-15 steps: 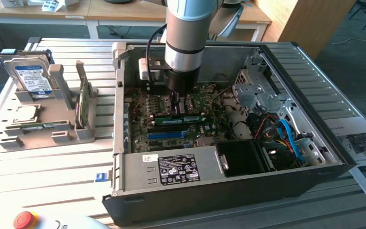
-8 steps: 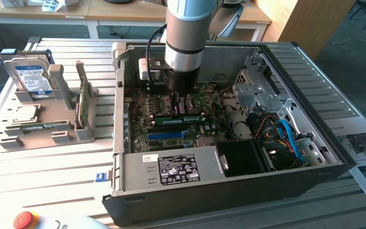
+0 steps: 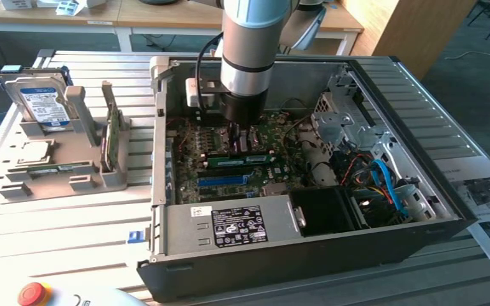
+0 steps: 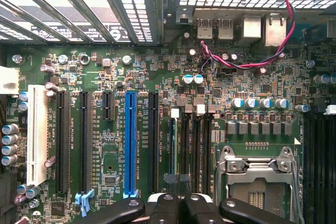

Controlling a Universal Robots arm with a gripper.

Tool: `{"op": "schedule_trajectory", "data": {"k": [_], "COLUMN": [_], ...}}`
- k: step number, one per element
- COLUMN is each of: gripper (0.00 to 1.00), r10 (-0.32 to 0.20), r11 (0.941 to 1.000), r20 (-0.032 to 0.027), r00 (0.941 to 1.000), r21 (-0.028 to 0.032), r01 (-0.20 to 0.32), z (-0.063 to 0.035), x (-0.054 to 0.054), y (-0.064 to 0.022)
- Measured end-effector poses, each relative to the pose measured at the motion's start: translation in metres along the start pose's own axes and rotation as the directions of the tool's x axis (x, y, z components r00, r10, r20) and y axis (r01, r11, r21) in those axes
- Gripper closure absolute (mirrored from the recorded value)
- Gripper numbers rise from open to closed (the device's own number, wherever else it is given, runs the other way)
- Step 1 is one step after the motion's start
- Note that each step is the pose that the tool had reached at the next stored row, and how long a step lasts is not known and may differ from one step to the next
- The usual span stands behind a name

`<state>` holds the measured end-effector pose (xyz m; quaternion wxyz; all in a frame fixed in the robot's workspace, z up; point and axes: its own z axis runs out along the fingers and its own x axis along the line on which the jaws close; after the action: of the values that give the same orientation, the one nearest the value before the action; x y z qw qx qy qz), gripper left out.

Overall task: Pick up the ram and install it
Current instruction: 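Press down the ram until it locks into place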

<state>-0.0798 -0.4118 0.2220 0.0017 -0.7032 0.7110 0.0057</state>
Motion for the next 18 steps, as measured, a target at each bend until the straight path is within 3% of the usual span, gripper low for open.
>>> {"op": "schedule_trajectory", "data": {"k": [13, 18], "gripper": [0.89, 0.89], "r10": [0.000, 0.000], "r11": [1.0000, 1.0000], "r20": [0.0003, 0.0002], "r00": [1.0000, 1.0000], "r21": [0.0001, -0.0025], "r01": [0.000, 0.000], "z": [0.0002, -0.0024], "x": [0.0000, 0.0000], "y": [0.0000, -0.0001]}}
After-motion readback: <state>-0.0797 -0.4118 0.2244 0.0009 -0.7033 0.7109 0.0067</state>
